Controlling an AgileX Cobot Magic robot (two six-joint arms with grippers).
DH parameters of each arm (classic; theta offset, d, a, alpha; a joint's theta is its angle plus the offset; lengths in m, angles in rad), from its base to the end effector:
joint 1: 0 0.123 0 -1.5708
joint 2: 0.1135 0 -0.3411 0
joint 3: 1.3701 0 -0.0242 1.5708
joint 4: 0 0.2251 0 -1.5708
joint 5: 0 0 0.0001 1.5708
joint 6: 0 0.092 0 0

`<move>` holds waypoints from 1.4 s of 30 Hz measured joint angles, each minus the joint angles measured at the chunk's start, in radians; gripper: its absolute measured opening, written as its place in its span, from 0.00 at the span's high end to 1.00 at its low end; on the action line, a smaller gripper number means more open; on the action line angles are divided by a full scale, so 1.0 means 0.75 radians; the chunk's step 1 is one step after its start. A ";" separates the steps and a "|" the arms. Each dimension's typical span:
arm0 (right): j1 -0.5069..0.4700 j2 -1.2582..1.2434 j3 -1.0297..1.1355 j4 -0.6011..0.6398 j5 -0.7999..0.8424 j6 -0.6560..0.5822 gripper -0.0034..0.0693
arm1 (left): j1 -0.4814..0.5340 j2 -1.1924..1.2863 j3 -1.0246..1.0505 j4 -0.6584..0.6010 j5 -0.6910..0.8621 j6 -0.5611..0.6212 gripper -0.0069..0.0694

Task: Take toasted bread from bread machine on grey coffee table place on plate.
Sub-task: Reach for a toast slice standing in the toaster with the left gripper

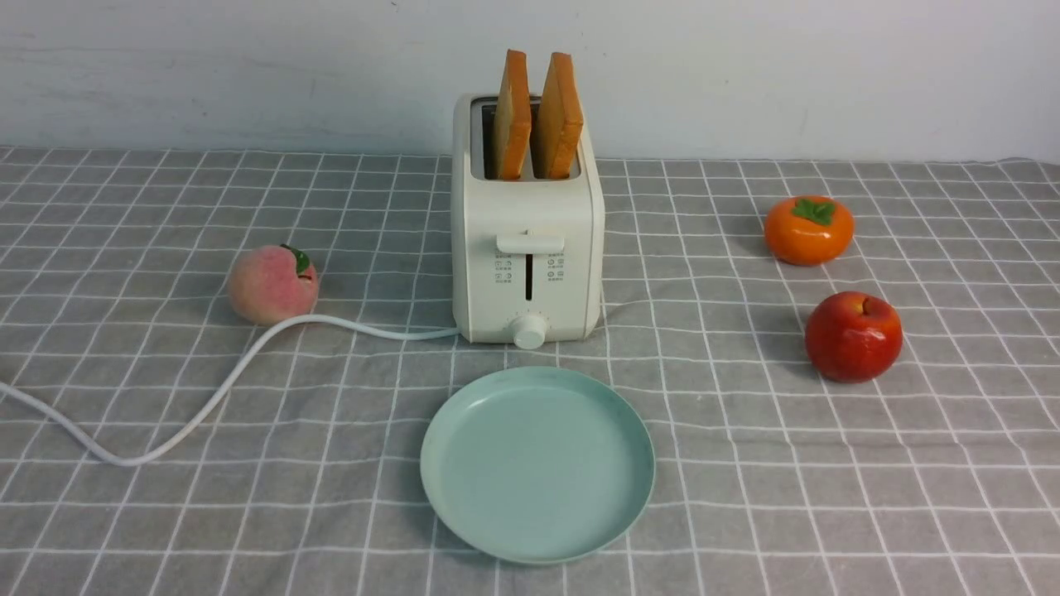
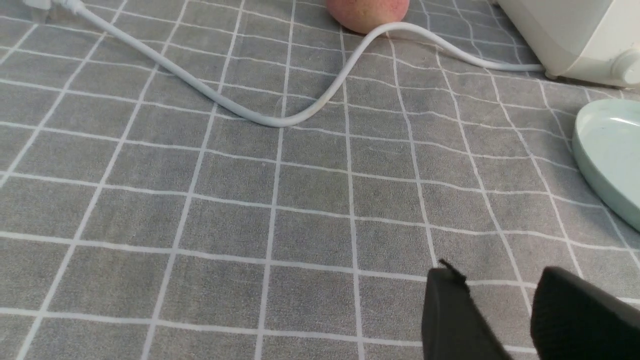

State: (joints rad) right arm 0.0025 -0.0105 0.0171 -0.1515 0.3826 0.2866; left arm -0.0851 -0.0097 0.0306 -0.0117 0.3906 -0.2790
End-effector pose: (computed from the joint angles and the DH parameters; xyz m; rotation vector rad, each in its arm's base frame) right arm -0.0291 -0.0053 0.1732 0.1727 1.8606 0.0498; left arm -0.0290 0.0021 0.1680 -0.1915 1.8938 -0.2592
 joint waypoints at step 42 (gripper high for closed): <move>0.017 0.753 -1.279 0.461 0.842 -0.094 0.62 | 0.000 0.726 -1.019 -0.445 0.540 -0.062 0.93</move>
State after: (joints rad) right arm 0.0153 0.5540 -0.9425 0.1941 1.0142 0.2158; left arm -0.0851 0.5349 -0.7338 -0.3451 0.7954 -0.3256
